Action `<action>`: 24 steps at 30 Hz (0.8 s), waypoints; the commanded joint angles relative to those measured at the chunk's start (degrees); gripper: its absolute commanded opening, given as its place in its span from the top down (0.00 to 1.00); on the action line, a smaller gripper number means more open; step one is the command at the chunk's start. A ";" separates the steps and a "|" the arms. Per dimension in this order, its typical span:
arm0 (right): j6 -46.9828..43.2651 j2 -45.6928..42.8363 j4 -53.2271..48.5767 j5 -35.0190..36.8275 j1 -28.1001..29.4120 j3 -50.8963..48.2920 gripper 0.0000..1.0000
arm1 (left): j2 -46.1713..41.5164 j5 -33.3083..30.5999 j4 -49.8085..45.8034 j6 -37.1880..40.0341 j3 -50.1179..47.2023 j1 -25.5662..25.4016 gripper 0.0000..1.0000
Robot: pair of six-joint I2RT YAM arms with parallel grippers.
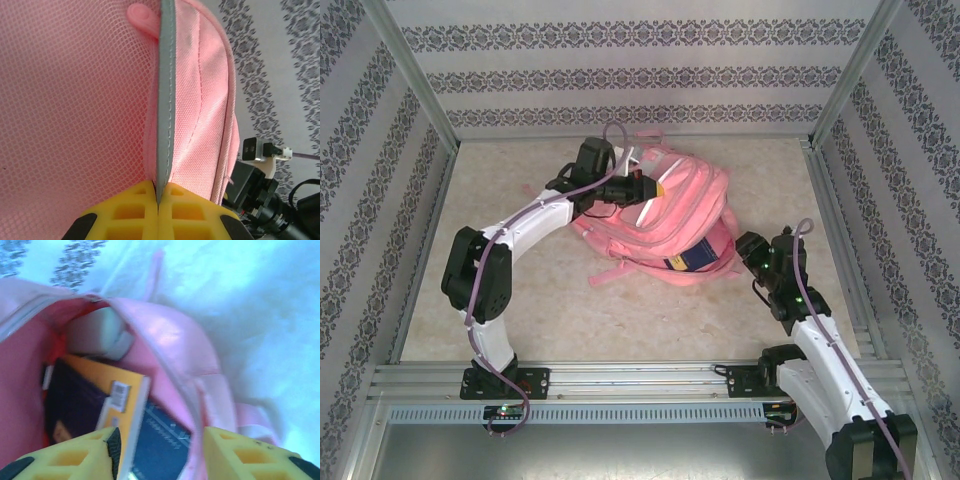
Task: Pack the student bag
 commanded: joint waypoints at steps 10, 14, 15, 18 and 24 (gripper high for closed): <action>0.40 13.36 1.76 -6.50 -2.24 1.10 0.65 | -5.24 -14.17 8.66 -5.50 -17.01 -3.86 1.00; -0.30 23.33 6.43 -13.32 -1.60 4.37 0.68 | -8.81 -16.28 12.89 -8.51 -23.36 -4.72 1.00; -0.57 26.13 7.30 -14.71 -1.03 5.69 0.69 | -9.95 -16.76 13.35 -8.97 -24.58 -4.91 1.00; -1.28 33.80 10.33 -18.86 1.32 9.59 0.70 | -12.75 -17.76 14.79 -10.15 -27.59 -5.64 1.00; -3.45 45.70 12.00 -21.03 6.92 19.78 0.70 | -15.14 -17.47 18.00 -13.70 -30.73 -7.13 1.00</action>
